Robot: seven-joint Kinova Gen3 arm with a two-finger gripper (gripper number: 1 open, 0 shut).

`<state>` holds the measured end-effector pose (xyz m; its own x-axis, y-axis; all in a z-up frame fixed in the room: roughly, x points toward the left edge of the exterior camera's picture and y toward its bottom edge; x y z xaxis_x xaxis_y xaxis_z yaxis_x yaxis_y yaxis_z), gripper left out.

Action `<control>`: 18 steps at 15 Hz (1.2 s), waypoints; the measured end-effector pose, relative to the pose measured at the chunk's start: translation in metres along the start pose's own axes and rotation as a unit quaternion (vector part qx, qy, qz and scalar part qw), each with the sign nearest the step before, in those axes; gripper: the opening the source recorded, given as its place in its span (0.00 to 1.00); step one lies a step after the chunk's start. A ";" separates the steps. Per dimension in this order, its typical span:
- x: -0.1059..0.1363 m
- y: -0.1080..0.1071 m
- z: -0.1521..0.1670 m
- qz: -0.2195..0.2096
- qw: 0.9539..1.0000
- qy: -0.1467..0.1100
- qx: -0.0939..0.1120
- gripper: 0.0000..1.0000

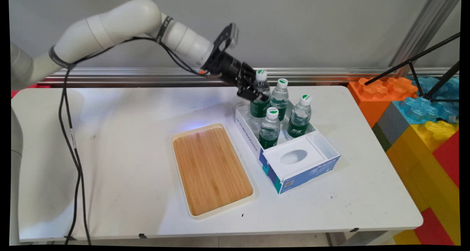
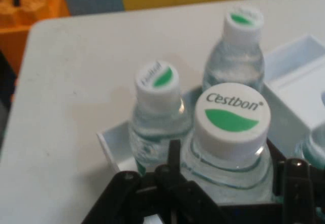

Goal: Place the picked object on the tray

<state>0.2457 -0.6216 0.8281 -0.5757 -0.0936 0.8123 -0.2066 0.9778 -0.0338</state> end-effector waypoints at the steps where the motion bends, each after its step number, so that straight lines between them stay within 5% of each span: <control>1: 0.009 0.001 -0.006 -0.007 1.000 0.002 0.008 0.00; 10: 0.045 0.040 -0.082 -0.073 0.995 -0.027 0.055 0.00; 18: 0.030 0.117 -0.153 -0.068 0.996 -0.047 0.023 0.00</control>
<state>0.3254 -0.4818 0.9373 -0.6103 -0.2441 0.7536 -0.3232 0.9453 0.0444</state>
